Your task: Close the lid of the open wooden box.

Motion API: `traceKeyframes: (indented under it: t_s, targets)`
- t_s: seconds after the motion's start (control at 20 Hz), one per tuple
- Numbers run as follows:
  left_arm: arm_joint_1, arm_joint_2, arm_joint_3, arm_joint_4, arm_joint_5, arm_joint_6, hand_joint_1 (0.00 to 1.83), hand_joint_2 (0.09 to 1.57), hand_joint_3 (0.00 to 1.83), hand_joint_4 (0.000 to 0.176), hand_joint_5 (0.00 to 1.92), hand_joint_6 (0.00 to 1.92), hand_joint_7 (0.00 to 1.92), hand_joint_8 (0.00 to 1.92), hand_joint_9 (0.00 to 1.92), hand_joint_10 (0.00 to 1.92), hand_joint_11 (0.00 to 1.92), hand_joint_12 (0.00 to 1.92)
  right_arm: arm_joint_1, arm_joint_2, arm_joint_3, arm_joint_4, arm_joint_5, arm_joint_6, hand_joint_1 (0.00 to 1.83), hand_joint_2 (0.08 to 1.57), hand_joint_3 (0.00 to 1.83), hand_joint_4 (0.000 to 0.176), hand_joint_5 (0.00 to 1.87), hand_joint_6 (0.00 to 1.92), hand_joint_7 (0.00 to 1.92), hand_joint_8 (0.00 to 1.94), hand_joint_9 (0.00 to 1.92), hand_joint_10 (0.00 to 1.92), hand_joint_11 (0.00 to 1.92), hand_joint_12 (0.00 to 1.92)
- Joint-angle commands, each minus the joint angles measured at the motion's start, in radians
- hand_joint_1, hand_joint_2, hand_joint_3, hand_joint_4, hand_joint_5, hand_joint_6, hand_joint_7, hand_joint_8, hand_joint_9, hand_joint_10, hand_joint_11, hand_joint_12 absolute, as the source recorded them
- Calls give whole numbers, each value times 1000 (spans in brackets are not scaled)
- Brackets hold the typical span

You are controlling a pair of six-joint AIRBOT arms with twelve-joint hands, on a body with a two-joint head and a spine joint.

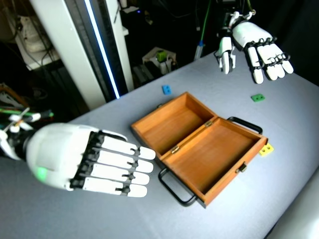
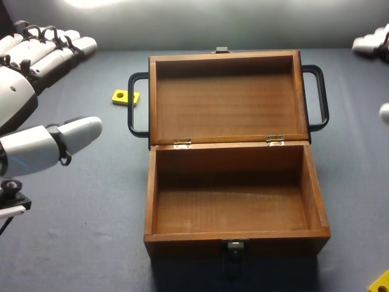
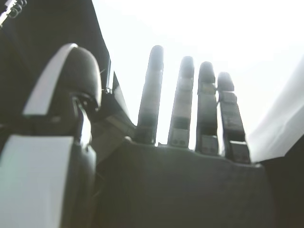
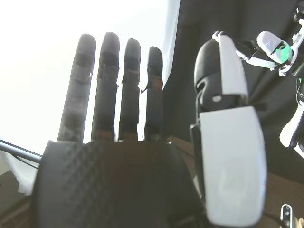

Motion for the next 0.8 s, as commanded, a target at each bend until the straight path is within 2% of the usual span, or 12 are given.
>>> traceKeyframes:
  t_s: [0.0,0.25,0.35,0.4,0.45,0.55,0.75]
  targets:
    - [-8,6,-2,0,-118,-5,0,1290,3,0,87,3,87,6,115,10,22,345,7,1,4,22,121,9,441,1392,8,0,239,6,234,6,155,7,119,70]
    - [-9,5,1,0,-104,-8,0,1294,0,0,78,4,81,3,91,1,0,271,7,0,7,21,113,10,380,1407,5,0,238,1,214,3,141,1,133,42]
    - [-21,2,12,4,-66,-8,0,1338,17,0,96,9,96,7,109,8,9,272,7,-1,18,21,87,10,256,1442,13,0,230,0,206,0,117,2,105,22]
    - [-35,-3,24,7,-31,-8,0,1349,14,0,91,4,86,2,89,2,1,255,7,-3,29,21,60,10,204,1456,12,0,228,0,199,1,104,2,91,14]
    - [-45,-6,33,10,-6,-8,0,1350,9,0,23,5,16,0,17,0,0,72,7,-5,41,19,34,14,111,1464,11,0,231,1,203,1,102,1,86,10]
    - [-86,-20,69,30,90,-8,0,1353,6,0,50,17,39,13,27,10,23,41,10,-13,72,14,-27,29,8,1472,10,0,240,3,203,2,90,2,70,2]
    - [-198,-77,152,79,302,0,0,1341,0,0,90,10,121,8,97,11,67,50,39,-26,133,-11,-162,49,0,1409,0,0,245,3,185,0,82,2,82,7]
